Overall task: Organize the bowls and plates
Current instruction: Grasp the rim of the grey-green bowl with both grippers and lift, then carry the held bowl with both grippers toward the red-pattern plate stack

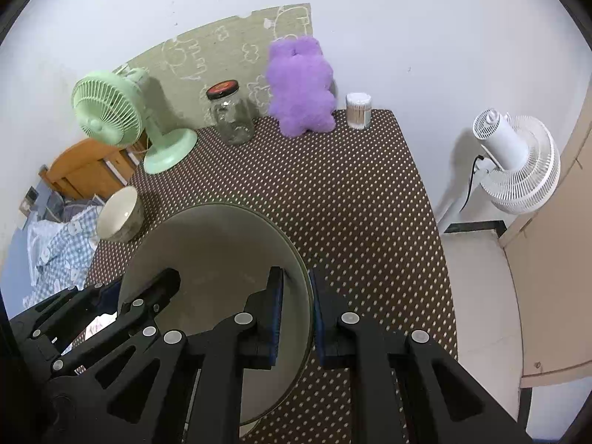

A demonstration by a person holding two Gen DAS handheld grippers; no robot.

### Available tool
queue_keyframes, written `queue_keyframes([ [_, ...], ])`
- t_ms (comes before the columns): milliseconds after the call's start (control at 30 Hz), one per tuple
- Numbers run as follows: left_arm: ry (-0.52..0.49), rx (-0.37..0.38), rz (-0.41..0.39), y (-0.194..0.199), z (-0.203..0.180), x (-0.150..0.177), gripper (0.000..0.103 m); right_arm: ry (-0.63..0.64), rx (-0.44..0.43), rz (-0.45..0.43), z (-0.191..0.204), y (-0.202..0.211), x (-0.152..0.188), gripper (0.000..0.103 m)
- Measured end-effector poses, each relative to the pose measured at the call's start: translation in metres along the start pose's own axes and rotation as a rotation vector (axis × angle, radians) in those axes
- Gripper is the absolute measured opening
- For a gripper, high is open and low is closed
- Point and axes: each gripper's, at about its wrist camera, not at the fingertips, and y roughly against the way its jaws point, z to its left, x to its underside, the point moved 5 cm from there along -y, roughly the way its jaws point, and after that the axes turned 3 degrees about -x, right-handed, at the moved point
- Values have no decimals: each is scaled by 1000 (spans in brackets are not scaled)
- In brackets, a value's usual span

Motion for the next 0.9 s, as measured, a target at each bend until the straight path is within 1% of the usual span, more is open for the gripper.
queue_keyframes([
  [200,-10,9,12,3,10,23,18,-3,11,11,11,3,24,17],
  [400,-6,21,41,-2,18,45,18,-8,18,34,19,-1,48,17],
  [900,-1,20,138,-25,34,89,18,-10,19,132,34,-31,90,17],
])
